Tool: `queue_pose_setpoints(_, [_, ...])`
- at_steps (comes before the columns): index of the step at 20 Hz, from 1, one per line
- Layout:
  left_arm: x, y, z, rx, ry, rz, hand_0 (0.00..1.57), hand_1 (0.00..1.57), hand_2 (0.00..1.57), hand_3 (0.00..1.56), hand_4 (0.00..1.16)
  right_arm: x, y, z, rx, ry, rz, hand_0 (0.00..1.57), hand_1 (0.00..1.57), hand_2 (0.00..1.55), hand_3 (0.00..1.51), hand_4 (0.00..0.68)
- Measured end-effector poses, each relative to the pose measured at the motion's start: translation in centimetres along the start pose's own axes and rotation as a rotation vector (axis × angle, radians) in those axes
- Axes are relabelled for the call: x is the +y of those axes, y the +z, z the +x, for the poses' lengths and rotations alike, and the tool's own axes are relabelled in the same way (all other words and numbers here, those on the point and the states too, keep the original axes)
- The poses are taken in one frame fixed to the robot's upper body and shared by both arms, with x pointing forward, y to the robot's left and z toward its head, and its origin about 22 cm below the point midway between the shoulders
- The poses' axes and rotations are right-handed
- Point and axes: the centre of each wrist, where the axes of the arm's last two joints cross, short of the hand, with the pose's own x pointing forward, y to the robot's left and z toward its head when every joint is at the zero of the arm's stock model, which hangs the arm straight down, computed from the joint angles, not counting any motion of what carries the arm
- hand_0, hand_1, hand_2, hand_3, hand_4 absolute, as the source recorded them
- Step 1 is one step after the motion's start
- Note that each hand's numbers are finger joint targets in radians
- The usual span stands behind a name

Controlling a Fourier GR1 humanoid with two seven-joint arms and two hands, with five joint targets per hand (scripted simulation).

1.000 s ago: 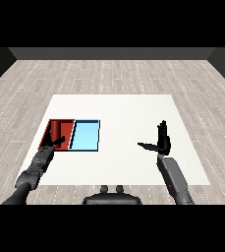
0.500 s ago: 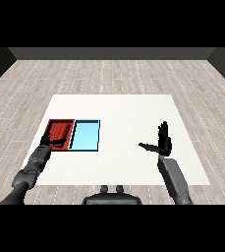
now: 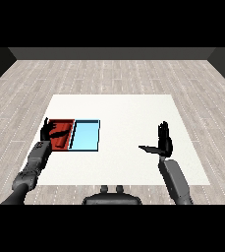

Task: Pick the red can and put it in the red box

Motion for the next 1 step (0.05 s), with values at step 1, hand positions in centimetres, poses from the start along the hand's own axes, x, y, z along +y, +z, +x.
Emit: queue_pose_setpoints(1, [-0.77,-0.01,0.50,-0.048,0.044,-0.031,0.00,0.00,0.00,0.00,0.00,0.00,-0.06,0.16,-0.005,-0.006,0.012,0.00,0.00,0.00,0.00,0.000])
